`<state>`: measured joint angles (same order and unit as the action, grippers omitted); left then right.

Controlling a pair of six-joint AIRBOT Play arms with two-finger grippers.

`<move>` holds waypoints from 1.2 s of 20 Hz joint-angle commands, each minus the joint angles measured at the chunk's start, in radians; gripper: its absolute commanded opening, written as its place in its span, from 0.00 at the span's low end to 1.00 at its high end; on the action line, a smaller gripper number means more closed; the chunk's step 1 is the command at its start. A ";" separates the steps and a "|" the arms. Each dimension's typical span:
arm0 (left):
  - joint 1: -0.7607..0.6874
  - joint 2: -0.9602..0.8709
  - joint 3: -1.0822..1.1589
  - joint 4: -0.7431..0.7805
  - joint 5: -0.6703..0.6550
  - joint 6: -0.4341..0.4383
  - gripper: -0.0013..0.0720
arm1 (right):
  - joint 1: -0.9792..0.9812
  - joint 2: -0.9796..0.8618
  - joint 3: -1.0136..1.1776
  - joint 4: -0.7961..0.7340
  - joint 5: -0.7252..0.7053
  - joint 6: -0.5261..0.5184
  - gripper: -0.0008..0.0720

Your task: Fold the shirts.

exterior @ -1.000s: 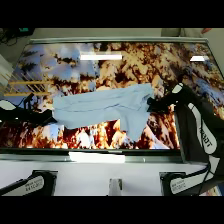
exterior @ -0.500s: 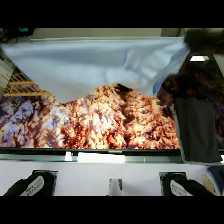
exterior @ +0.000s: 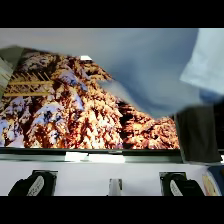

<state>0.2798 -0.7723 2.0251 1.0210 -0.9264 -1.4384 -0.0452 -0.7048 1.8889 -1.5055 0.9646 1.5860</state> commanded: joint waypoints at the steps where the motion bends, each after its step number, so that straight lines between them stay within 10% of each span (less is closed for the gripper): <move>1: 0.000 0.012 0.008 0.003 -0.043 -0.006 0.06 | 0.000 0.042 0.006 -0.031 0.054 0.005 0.05; 13: 0.000 -0.248 -0.488 0.004 -0.349 0.017 0.07 | 0.000 -0.451 -0.176 -0.016 0.445 -0.069 0.05; 17: -0.003 -0.457 -0.752 0.002 -0.191 0.016 0.07 | 0.001 -0.747 -0.297 0.086 0.316 -0.056 0.05; 24: -0.040 -0.806 -0.584 -0.164 0.064 0.016 0.07 | 0.001 -0.948 -0.295 0.191 -0.160 0.143 0.05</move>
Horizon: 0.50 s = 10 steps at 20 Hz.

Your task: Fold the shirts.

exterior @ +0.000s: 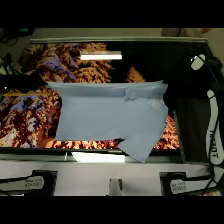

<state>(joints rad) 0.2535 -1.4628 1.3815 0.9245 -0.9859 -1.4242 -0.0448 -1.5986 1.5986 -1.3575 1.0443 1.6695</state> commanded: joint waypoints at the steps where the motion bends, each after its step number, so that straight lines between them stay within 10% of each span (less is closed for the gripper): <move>1: -0.019 -0.137 0.093 -0.069 0.169 0.002 0.07 | 0.000 -0.054 -0.002 0.043 -0.330 0.060 0.05; 5: -0.042 -0.193 0.170 -0.069 0.302 0.003 0.07 | 0.000 -0.061 0.002 0.039 -0.512 0.079 0.05; 10: -0.052 -0.264 0.170 -0.063 0.085 0.016 0.07 | 0.000 -0.082 0.002 0.001 -0.259 0.044 0.05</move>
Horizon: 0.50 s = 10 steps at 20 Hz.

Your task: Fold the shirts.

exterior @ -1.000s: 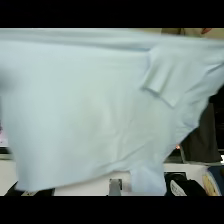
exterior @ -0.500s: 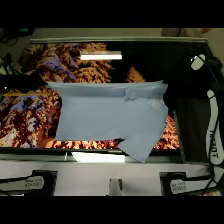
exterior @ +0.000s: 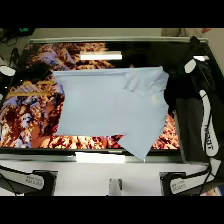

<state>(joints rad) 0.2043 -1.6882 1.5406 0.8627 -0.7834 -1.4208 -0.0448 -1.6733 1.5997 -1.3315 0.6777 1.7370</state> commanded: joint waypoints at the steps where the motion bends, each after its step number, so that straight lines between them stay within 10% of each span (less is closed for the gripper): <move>1: 0.010 -0.036 0.011 0.002 -0.198 0.067 0.07 | 0.000 0.003 0.001 -0.046 0.184 -0.062 0.05; 5: 0.042 -0.042 0.010 0.112 -0.497 0.111 0.07 | 0.000 0.018 -0.011 -0.116 0.518 -0.133 0.05; 10: 0.018 -0.079 0.010 0.178 -0.554 0.073 0.07 | 0.000 -0.026 -0.077 -0.080 0.578 -0.074 0.05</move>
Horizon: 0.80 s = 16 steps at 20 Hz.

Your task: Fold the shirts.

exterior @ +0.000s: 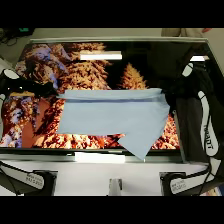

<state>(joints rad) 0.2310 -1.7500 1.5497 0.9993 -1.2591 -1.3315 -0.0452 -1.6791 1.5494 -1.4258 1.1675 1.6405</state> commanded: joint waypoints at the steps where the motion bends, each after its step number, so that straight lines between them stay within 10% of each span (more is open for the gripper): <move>1: -0.014 -0.021 0.000 0.041 -0.078 -0.016 0.07 | 0.001 -0.031 -0.027 0.015 0.104 0.036 0.05; 14: -0.032 -0.049 0.000 0.142 -0.170 -0.053 0.07 | 0.001 -0.062 -0.027 -0.005 0.134 0.118 0.06; 15: -0.034 -0.053 0.000 0.135 -0.169 -0.057 0.16 | 0.001 -0.062 -0.027 -0.005 0.134 0.118 0.20; 16: -0.032 -0.052 0.002 0.135 -0.171 -0.080 0.49 | 0.001 -0.060 -0.026 -0.003 0.144 0.118 0.45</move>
<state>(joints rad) 0.2024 -1.7943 1.5497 1.1339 -1.4147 -1.3865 -0.0452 -1.7386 1.5227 -1.4414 1.3014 1.7462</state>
